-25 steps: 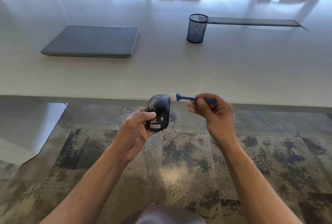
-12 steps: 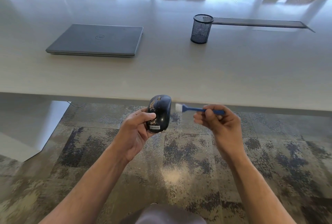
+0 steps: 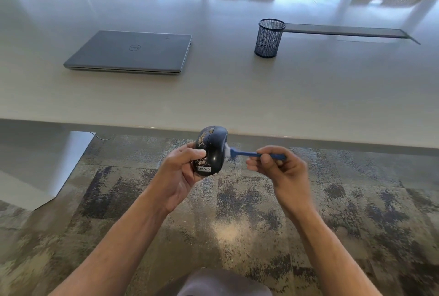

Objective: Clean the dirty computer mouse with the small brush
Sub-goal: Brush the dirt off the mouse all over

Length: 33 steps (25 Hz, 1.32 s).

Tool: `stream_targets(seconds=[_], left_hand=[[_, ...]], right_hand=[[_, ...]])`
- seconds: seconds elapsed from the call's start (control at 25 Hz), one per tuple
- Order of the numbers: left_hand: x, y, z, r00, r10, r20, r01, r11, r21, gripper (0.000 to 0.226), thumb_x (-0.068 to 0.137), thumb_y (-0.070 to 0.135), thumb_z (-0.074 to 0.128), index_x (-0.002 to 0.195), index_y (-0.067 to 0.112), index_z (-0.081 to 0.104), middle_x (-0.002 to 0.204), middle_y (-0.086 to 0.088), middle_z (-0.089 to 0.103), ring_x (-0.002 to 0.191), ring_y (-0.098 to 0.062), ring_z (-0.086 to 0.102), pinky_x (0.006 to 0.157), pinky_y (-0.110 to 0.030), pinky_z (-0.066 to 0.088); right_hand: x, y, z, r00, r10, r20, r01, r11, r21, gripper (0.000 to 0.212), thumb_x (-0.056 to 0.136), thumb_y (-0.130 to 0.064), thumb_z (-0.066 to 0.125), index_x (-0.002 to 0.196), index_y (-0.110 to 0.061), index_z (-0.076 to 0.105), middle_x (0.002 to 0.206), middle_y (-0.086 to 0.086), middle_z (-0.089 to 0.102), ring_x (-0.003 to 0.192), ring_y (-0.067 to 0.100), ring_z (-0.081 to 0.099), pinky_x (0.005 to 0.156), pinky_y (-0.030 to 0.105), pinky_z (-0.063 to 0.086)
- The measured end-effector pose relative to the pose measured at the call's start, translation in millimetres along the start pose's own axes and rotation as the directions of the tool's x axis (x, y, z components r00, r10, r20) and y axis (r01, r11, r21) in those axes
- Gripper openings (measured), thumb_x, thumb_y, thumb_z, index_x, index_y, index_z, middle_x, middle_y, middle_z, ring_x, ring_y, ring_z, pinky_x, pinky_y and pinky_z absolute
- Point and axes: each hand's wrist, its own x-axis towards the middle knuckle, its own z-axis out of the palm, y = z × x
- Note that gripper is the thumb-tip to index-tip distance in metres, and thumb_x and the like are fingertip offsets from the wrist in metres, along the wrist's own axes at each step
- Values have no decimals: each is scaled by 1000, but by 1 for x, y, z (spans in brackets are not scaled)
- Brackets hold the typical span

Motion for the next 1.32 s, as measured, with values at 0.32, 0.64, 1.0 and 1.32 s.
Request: stream_targets(seconds=[0.32,0.64,1.0,1.32], left_hand=[[3,-3,2,998,-1,-61,1,1000,-1,64,75,10,68,132,-10,47,114,-24,68,99,-30,69,78,-33,59],[9,-3,4,991,10,-137,-17,999,-48,70,72,8,67,135,-10,42,112,-25,68,98,-32,71,77,-36,59],[9,1,8,981,31,-192,-56,990,-127,79,67,6,75,136,-10,41,113,-26,65,95,-30,72,75,-33,59],[15,0,8,974,61,-220,-95,984,-150,82,63,10,79,134,-8,43,103,-23,72,99,-33,72,77,-36,59]], right_hand=[[-11,-5,-4,998,-39,-56,40,999,11,14,88,-10,65,101,-9,71,89,12,80,83,25,79,79,30,62],[-25,3,9,998,-39,-47,37,999,-33,15,87,-9,66,101,-8,71,92,13,80,86,28,79,81,34,63],[-34,8,12,985,-129,-113,123,990,-63,17,90,-10,67,101,-19,78,92,11,80,89,29,79,82,33,63],[-43,16,30,969,-243,-52,218,931,-292,23,92,-13,68,106,-29,78,93,-6,81,88,18,78,78,31,63]])
